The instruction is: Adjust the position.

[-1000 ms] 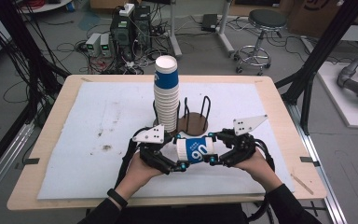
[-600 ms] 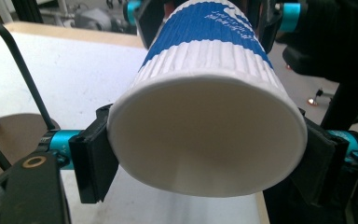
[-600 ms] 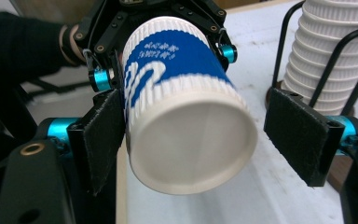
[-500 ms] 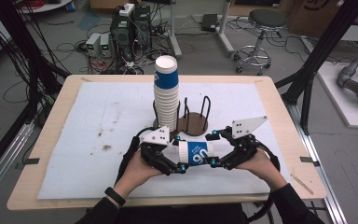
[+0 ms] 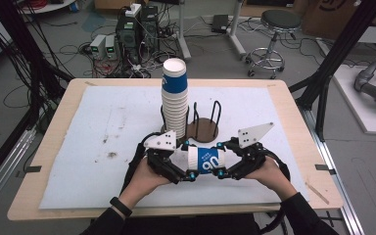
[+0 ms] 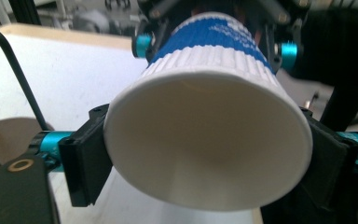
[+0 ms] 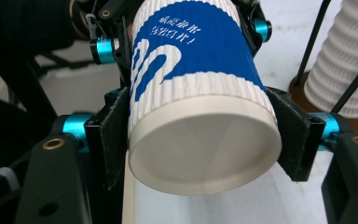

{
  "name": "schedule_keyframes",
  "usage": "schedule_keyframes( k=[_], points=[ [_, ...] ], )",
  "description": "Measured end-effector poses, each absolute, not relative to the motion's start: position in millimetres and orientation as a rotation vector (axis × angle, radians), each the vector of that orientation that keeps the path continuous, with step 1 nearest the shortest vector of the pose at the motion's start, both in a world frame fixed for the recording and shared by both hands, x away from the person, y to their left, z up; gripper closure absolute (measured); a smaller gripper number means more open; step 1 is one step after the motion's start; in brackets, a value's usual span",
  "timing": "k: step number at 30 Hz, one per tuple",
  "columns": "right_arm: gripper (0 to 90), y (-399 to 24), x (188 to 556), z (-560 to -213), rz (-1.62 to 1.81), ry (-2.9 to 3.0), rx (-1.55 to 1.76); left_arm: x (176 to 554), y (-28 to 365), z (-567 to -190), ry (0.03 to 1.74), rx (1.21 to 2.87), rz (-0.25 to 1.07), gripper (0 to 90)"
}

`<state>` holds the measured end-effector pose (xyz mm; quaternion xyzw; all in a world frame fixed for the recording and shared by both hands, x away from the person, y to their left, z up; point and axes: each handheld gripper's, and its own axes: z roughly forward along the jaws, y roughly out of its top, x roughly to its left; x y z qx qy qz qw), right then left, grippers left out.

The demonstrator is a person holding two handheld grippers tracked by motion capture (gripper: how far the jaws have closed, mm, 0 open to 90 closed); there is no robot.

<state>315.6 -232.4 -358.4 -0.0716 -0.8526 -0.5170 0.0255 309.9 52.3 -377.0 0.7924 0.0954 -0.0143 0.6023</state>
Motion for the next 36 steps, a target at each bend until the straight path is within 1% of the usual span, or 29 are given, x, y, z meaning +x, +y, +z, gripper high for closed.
schedule_keyframes(
  k=[2, 5, 9, 10, 12, 14, 20, 23, 24, 29, 33, 34, 35, 36],
  points=[
    [29.9, -234.8, 316.8, -358.7, -1.633, -2.61, -0.242, 311.3, 54.4, -378.9, 0.235, 1.797, -0.06, 9.9],
    [30.0, -239.0, 318.5, -359.6, -1.696, -2.543, -0.26, 312.9, 56.6, -381.8, 0.253, 1.743, -0.091, 9.9],
    [29.9, -238.5, 319.0, -360.9, -1.734, -2.501, -0.268, 313.8, 57.6, -381.5, 0.262, 1.714, -0.1, 10.0],
    [29.9, -237.7, 319.4, -361.5, -1.742, -2.496, -0.264, 313.7, 58.5, -380.8, 0.259, 1.709, -0.098, 11.0],
    [29.9, -236.2, 318.7, -362.9, -1.731, -2.49, -0.264, 313.6, 61.8, -379.1, 0.25, 1.69, -0.101, 17.6],
    [30.2, -235.4, 318.6, -364.4, -1.737, -2.481, -0.265, 313.9, 63.2, -377.7, 0.246, 1.691, -0.104, 19.3],
    [29.0, -232.0, 315.3, -365.8, -1.671, -2.55, -0.245, 312.9, 61.5, -371.2, 0.215, 1.794, -0.08, 20.7],
    [21.3, -227.9, 315.2, -362.7, -1.581, -2.649, -0.245, 311.2, 59.6, -365.8, 0.202, 1.861, -0.055, 20.8],
    [21.2, -226.7, 314.0, -361.1, -1.554, -2.679, -0.239, 310.8, 59.2, -363.7, 0.194, 1.889, -0.048, 20.7],
    [21.2, -217.4, 309.3, -360.6, -1.45, -2.782, -0.18, 309.0, 55.9, -355.2, 0.154, 2.012, -0.016, 20.8],
    [21.3, -208.0, 307.4, -366.0, -1.382, -2.831, -0.159, 309.5, 53.3, -351.0, 0.142, 2.059, -0.006, 20.8],
    [23.2, -206.4, 307.0, -366.9, -1.379, -2.84, -0.162, 309.3, 52.5, -350.5, 0.143, 2.062, -0.006, 20.8],
    [28.7, -205.4, 307.1, -367.3, -1.38, -2.841, -0.143, 309.5, 52.1, -349.8, 0.137, 2.067, -0.002, 20.8],
    [29.3, -205.4, 306.6, -367.2, -1.389, -2.851, -0.132, 308.9, 52.0, -349.3, 0.14, 2.063, 0.001, 20.7]
  ],
)
